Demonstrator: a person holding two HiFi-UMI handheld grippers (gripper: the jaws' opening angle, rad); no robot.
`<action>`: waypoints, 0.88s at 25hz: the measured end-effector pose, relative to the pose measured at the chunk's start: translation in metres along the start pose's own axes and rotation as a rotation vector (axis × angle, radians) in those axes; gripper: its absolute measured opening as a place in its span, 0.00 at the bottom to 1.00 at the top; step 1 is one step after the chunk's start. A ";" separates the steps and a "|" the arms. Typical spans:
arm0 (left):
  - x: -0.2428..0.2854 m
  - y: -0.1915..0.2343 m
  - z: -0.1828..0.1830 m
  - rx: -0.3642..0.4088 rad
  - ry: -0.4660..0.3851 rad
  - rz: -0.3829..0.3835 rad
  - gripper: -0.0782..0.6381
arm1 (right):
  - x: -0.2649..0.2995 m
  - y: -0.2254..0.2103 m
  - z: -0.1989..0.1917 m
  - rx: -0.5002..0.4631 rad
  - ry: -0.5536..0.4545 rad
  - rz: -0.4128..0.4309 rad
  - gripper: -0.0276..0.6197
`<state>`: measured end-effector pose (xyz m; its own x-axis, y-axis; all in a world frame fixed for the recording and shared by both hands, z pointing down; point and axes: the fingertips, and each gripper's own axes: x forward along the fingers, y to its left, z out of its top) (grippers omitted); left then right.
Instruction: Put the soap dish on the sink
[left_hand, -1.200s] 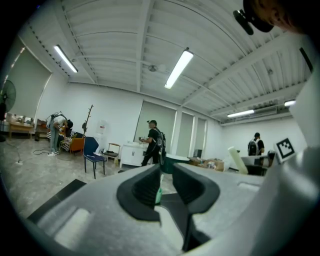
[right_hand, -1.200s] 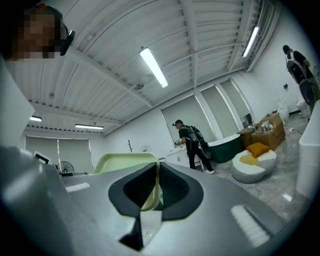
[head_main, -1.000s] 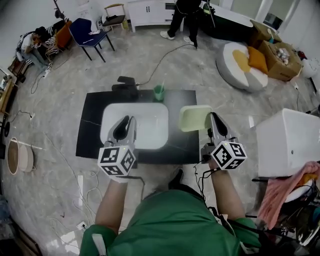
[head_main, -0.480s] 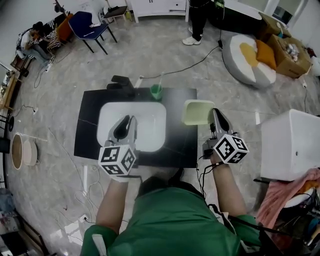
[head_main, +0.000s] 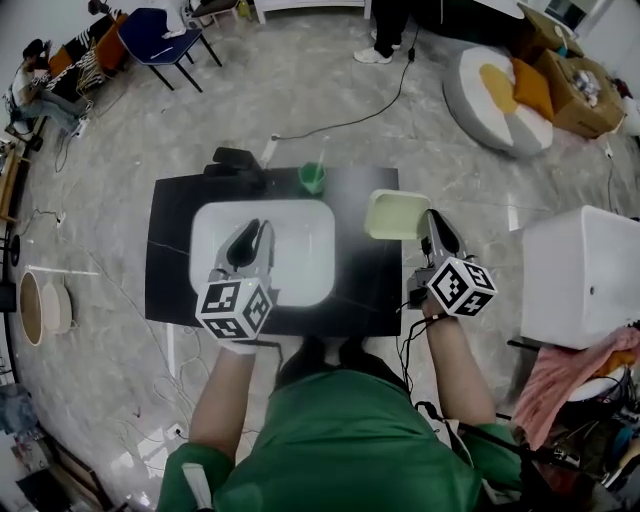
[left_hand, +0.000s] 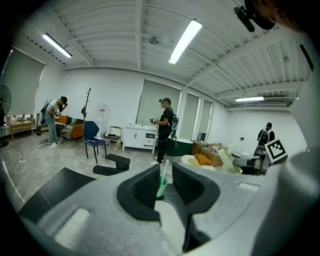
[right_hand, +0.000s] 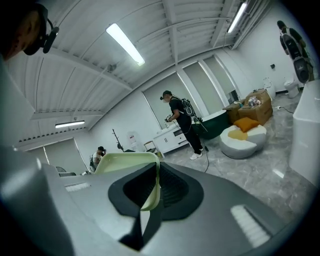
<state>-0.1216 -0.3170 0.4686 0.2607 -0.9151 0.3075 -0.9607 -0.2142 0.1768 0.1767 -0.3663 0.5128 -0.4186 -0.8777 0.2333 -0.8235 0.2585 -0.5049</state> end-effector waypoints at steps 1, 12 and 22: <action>0.007 0.005 -0.003 -0.004 0.010 -0.006 0.21 | 0.007 -0.001 -0.004 -0.003 0.011 -0.010 0.07; 0.061 0.047 -0.039 -0.039 0.119 -0.066 0.21 | 0.094 -0.028 -0.056 -0.058 0.147 -0.138 0.07; 0.078 0.082 -0.053 -0.060 0.160 -0.048 0.21 | 0.162 -0.056 -0.107 -0.153 0.315 -0.185 0.07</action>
<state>-0.1749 -0.3879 0.5568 0.3222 -0.8374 0.4415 -0.9407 -0.2310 0.2484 0.1142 -0.4803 0.6677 -0.3354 -0.7546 0.5640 -0.9335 0.1856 -0.3069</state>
